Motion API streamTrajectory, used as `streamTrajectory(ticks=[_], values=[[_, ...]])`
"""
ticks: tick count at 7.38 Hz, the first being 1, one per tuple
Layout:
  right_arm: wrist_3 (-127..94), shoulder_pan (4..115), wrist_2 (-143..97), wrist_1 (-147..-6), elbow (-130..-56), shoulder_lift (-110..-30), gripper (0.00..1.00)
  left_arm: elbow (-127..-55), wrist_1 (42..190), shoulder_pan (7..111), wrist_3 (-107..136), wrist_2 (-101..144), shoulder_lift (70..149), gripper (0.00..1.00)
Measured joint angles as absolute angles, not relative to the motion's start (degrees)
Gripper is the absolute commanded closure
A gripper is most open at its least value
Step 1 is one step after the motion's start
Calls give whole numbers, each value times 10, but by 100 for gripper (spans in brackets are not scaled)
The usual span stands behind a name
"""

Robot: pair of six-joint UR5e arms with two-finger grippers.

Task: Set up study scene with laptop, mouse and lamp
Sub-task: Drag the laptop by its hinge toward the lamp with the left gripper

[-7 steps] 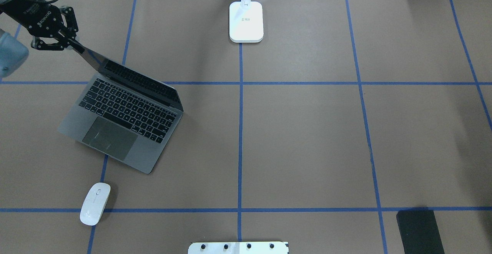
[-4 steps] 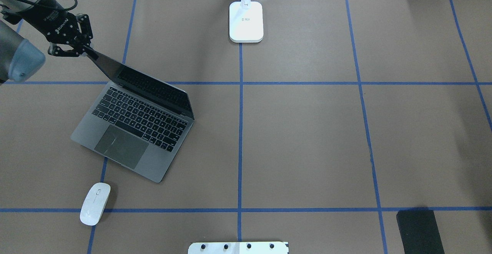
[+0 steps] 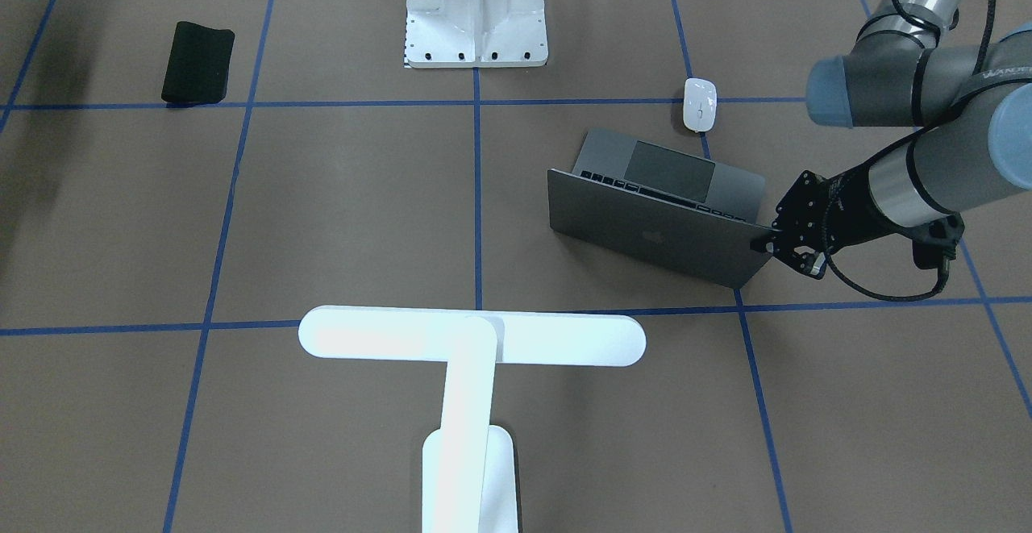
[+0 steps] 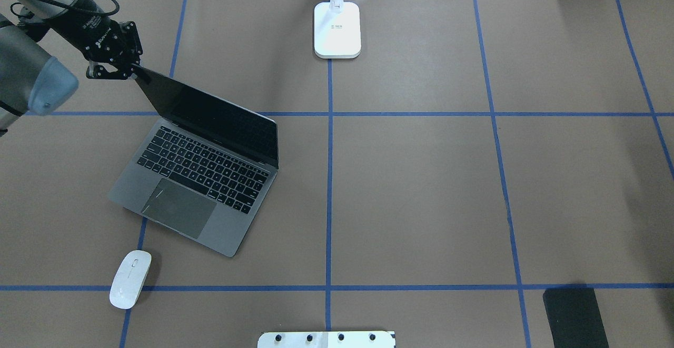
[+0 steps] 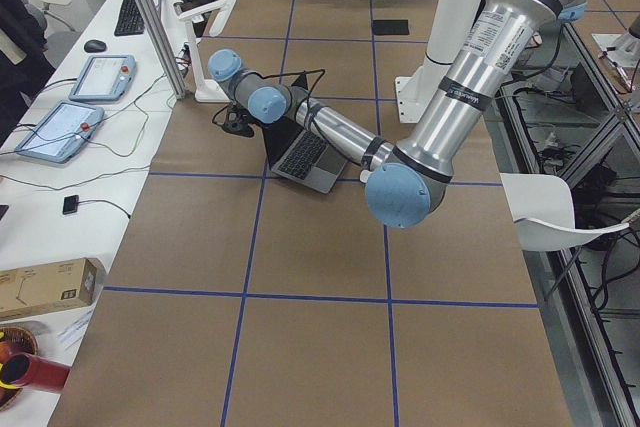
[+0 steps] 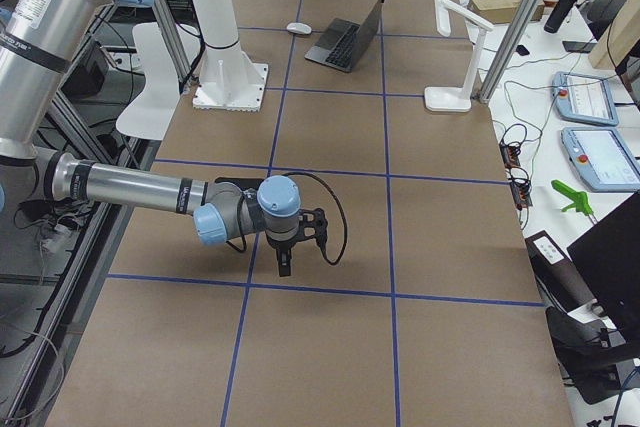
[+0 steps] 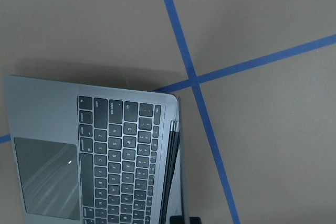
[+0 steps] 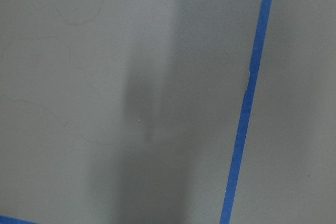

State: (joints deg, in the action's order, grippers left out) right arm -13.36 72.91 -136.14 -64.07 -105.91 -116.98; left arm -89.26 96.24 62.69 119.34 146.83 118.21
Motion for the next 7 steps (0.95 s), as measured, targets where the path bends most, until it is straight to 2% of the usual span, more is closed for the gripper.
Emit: streamTrajectory(ticks=[4,7], values=[[-134,730,-1361,-641,-1058,-1171,0,-857,1054,592,1334,1420,1204,100],[-134,730,-1360,-641,-1057,-1171,0,-852,1063,584,1372,1415,1218,100]])
